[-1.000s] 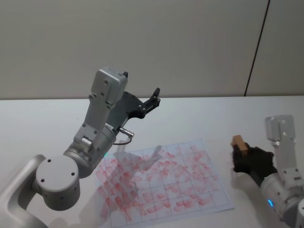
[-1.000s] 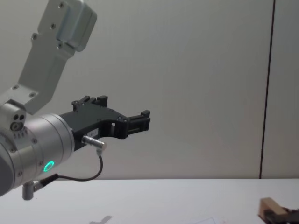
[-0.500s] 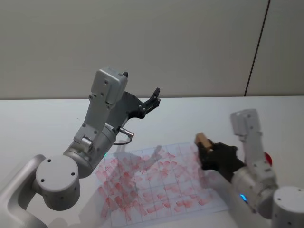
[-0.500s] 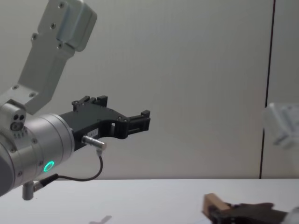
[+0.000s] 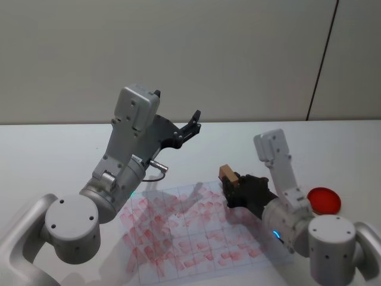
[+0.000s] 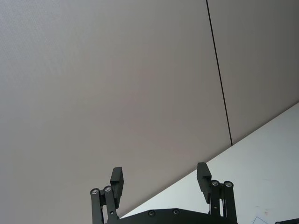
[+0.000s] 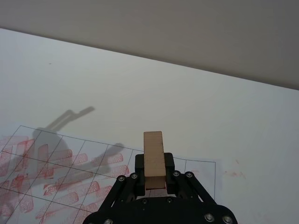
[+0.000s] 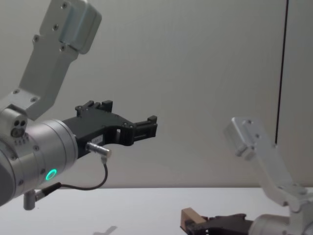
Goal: Use the one hand to pick up the stamp and affix it onto the A4 paper.
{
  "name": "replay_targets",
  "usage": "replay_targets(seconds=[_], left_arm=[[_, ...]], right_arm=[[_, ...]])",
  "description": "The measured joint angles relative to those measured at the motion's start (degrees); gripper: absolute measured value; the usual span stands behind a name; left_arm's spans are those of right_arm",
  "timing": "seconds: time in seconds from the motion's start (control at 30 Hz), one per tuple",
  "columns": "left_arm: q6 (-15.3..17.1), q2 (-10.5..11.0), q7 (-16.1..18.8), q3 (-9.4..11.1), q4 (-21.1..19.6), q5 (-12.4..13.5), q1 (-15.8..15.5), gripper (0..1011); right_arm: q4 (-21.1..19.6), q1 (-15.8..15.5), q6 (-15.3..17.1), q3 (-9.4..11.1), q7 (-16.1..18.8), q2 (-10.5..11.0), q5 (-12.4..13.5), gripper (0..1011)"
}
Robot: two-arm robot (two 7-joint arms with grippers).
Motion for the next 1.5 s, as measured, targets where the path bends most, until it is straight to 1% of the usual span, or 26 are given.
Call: replay_targets(seconds=[0.23,0.63,1.1,1.5], left_arm=[[0.0,0.0,0.0,0.0,0.0,0.0,0.0,1001],[0.0,0.0,0.0,0.0,0.0,0.0,0.0,1001],[0.0,0.0,0.0,0.0,0.0,0.0,0.0,1001],[0.0,0.0,0.0,0.0,0.0,0.0,0.0,1001]], right_arm=[[3.7,2.7,1.6,-0.2,0.4,-1.6,-0.8,219],[7.2,5.2,4.0,-0.6,1.2,-3.0,-1.7,219],[8.4,6.2,6.6,-0.9,1.6,-3.6,-2.6,219],[8.5,6.2,7.4,-1.1,1.5,-3.8,-3.0,219]])
